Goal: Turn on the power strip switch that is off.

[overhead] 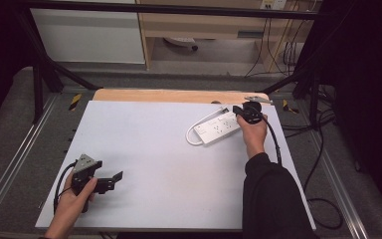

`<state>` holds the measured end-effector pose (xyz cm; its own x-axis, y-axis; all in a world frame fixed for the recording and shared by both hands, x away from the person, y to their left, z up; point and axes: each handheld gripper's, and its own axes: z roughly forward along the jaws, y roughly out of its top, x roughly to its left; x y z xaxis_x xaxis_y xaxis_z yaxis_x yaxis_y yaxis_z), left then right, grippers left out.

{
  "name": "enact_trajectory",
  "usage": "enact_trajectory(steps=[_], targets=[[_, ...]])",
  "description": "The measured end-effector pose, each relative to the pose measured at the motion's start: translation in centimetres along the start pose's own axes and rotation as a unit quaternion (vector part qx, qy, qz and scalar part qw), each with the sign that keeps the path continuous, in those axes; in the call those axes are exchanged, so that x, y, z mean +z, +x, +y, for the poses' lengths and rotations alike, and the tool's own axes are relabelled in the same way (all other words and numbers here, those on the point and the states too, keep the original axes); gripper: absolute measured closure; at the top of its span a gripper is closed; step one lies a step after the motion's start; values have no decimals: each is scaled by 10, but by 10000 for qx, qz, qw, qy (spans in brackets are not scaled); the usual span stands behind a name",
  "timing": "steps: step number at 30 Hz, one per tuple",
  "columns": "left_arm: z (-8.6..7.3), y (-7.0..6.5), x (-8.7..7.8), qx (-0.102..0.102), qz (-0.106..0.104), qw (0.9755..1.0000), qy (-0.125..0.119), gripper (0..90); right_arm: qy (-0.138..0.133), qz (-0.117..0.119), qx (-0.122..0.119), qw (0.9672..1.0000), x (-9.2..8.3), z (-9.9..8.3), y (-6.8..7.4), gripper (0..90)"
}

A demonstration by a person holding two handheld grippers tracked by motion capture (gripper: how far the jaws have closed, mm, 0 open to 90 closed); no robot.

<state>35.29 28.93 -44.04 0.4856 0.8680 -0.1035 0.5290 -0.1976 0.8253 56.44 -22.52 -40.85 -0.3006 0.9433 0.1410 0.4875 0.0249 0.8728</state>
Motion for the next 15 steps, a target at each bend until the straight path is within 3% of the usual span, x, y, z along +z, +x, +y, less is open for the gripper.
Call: enact_trajectory(steps=[15], targets=[[0,0,0,-11,-3,10000,-1,71,13,22,-29,10000,6,-4,3,900]])
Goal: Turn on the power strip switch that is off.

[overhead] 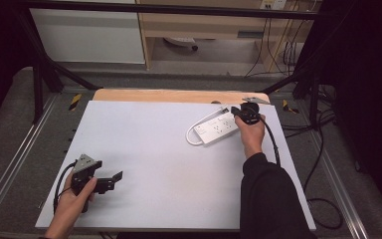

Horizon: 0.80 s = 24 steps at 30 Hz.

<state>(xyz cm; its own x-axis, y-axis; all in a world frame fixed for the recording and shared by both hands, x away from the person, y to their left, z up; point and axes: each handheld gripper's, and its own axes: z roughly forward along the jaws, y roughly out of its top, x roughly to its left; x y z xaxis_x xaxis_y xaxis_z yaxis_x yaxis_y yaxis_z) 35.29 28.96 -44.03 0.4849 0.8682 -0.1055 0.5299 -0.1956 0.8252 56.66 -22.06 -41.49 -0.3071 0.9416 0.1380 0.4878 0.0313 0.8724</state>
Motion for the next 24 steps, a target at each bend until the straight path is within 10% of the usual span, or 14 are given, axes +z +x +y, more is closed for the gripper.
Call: enact_trajectory(steps=[24], targets=[[0,0,0,19,-1,10000,-8,70,-53,-52,-42,10000,13,-8,6,900]])
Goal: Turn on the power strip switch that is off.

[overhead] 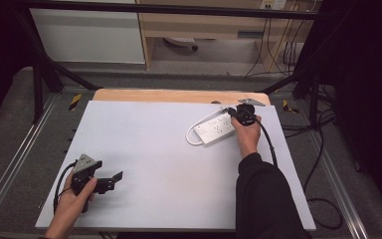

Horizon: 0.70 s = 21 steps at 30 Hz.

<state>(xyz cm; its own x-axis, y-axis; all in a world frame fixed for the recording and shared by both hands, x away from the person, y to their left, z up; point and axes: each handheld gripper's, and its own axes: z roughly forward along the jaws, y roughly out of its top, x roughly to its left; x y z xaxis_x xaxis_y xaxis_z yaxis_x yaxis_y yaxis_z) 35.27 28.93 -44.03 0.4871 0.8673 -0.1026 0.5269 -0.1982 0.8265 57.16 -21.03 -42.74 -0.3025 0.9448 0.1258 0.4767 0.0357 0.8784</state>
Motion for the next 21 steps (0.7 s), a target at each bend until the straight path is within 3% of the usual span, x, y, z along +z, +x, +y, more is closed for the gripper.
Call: enact_trajectory(steps=[21], targets=[[0,-1,0,47,-15,10000,42,71,156,106,-62,9998,11,-12,11,900]])
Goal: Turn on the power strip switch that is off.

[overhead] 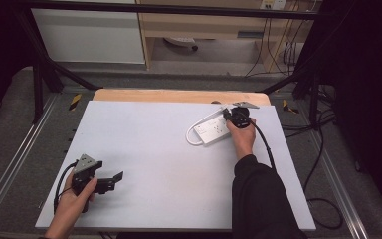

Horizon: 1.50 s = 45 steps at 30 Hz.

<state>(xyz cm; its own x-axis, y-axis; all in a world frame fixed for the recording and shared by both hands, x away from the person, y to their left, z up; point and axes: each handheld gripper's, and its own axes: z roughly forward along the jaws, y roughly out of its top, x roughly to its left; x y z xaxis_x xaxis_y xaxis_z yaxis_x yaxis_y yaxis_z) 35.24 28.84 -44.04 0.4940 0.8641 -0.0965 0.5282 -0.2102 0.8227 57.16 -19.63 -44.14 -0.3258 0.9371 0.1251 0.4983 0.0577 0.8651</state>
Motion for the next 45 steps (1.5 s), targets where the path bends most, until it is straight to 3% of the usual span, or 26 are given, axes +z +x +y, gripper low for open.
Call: enact_trajectory(steps=[15,45], targets=[[0,-1,0,29,-20,10000,16,71,65,83,-47,9999,5,-7,10,900],[0,-1,1,57,-17,10000,33,71,-14,134,-159,9998,5,-10,14,900]])
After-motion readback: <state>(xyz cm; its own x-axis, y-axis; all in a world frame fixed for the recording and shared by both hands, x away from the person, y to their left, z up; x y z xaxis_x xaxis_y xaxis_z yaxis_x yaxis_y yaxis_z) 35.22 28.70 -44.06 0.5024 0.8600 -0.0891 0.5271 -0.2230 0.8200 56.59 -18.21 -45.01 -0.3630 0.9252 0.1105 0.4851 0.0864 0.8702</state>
